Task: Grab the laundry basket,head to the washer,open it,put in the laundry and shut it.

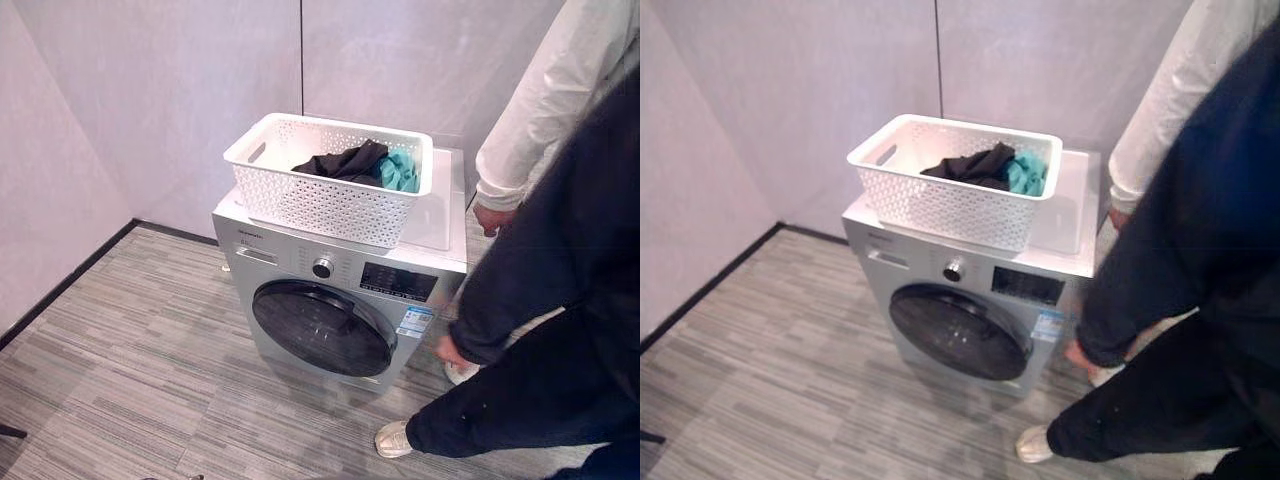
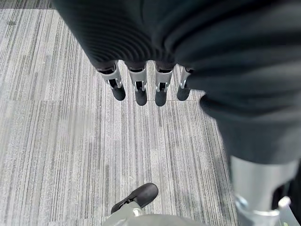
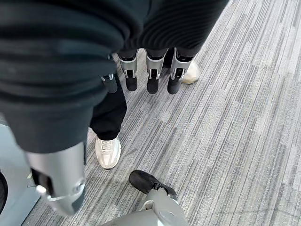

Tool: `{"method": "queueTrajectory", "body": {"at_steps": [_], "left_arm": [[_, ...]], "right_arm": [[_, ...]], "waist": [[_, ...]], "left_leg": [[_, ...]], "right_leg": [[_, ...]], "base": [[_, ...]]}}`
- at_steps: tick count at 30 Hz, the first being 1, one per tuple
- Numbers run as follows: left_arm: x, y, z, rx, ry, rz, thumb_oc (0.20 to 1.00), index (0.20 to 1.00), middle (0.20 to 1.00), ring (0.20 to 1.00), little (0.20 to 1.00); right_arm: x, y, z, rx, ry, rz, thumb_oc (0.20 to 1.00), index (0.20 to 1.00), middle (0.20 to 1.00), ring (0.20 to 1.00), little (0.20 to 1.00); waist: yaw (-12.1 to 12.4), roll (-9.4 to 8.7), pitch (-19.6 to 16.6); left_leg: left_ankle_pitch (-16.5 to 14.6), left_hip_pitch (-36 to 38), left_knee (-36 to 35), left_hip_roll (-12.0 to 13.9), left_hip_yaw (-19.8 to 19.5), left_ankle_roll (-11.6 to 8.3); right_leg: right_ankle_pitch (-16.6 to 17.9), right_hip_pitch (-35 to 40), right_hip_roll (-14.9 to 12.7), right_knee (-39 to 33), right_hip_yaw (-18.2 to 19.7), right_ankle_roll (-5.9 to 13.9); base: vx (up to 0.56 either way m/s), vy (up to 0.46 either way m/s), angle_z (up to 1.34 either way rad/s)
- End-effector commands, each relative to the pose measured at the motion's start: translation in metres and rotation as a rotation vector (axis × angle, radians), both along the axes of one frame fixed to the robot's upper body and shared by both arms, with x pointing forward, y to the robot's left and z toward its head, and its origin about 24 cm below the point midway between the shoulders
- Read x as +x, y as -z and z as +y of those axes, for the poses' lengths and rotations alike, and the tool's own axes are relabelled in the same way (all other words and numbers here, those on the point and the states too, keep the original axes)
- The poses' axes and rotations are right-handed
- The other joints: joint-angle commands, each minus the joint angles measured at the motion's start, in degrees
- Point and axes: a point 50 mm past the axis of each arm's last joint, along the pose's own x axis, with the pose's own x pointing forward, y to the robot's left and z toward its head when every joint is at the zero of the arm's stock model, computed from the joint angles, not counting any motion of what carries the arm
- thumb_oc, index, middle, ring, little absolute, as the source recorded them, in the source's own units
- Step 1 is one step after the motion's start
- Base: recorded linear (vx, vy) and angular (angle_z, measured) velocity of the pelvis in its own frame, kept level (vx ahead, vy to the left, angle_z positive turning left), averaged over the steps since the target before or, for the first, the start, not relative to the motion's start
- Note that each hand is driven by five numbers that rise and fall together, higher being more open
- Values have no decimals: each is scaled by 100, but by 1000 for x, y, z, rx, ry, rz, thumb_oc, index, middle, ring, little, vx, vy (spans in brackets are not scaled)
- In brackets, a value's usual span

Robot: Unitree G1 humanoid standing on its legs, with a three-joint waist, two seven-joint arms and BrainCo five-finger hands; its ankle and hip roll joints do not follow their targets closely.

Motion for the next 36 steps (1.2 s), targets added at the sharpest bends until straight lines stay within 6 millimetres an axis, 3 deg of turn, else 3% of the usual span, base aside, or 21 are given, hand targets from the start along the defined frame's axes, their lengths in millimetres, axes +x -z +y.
{"method": "queueTrajectory", "body": {"at_steps": [1,9,11,17,19,20,23,25,33,34,35,36], "left_arm": [[2,-1,5,12,-42,25,1000,1000,1000,1000,1000],[-1,-2,10,24,-50,37,1000,1000,1000,1000,1000],[-3,-2,12,30,-70,37,1000,1000,1000,1000,1000],[-1,-2,10,26,-68,21,1000,1000,1000,1000,1000],[5,-2,6,25,-49,-4,1000,1000,1000,1000,1000],[5,-2,6,25,-49,-4,1000,1000,1000,1000,1000],[12,-2,5,33,-5,-16,1000,1000,1000,1000,1000],[16,-3,5,35,4,-26,1000,1000,1000,1000,1000],[43,-7,-3,40,68,-102,1000,1000,1000,1000,1000],[43,-7,-3,40,68,-102,1000,1000,1000,1000,1000],[49,-8,-4,43,74,-120,1000,1000,1000,1000,1000],[49,-8,-4,43,74,-121,1000,1000,1000,1000,1000]], "right_arm": [[4,0,-1,-2,-29,20,1000,1000,1000,1000,1000],[9,-1,3,12,-59,-22,1000,1000,1000,1000,1000],[29,-6,3,14,-74,-128,1000,1000,1000,1000,1000],[57,-17,5,14,-122,-266,1000,1000,1000,1000,1000],[83,-26,-1,-22,-127,-353,1000,1000,1000,1000,1000],[83,-26,-1,-22,-127,-353,1000,1000,1000,1000,1000],[115,-37,-7,-68,-141,-423,1000,1000,1000,1000,1000],[124,-40,-8,-79,-151,-439,1000,1000,1000,1000,1000],[192,-83,-29,-225,-162,-619,1000,1000,1000,1000,1000],[192,-83,-29,-225,-162,-619,1000,1000,1000,1000,1000],[208,-96,-33,-252,-168,-668,1000,1000,1000,1000,1000],[208,-96,-33,-252,-168,-669,1000,1000,1000,1000,1000]], "waist": [[-28,-177,-49],[-49,-222,-65],[-69,-250,-47],[-77,-290,52],[-23,-306,177],[-24,-306,176],[82,-317,312],[120,-318,356],[310,-183,695],[310,-183,694],[332,-150,768],[331,-150,767]], "left_leg": [[88,-349,25,-1,-524,-256],[94,-347,25,17,-512,-262],[111,-365,25,30,-493,-267],[130,-435,25,46,-447,-270],[160,-561,25,43,-459,-253],[161,-564,25,42,-459,-253],[220,-773,25,35,-507,-256],[247,-858,25,32,-526,-259],[439,-1430,25,-14,-687,-268],[440,-1432,25,-14,-687,-268],[468,-1527,25,-22,-698,-266],[469,-1532,25,-22,-698,-266]], "right_leg": [[-22,137,-329,80,-172,379],[-21,116,-307,80,-142,373],[-11,88,-294,79,-116,376],[23,-11,-292,74,-75,394],[73,-138,-296,56,-65,413],[73,-141,-296,56,-65,413],[128,-310,-315,36,-117,420],[143,-372,-316,36,-132,420],[274,-863,-361,36,-242,402],[274,-864,-361,36,-242,402],[303,-971,-371,36,-232,404],[304,-976,-370,36,-231,404]], "base": [[0,0,0],[0,0,0],[0,0,0],[0,0,0],[0,0,0],[-34,18,-2],[-38,11,1],[-68,11,4],[-60,16,11],[-39,27,3],[0,0,0],[-33,27,-1]]}}
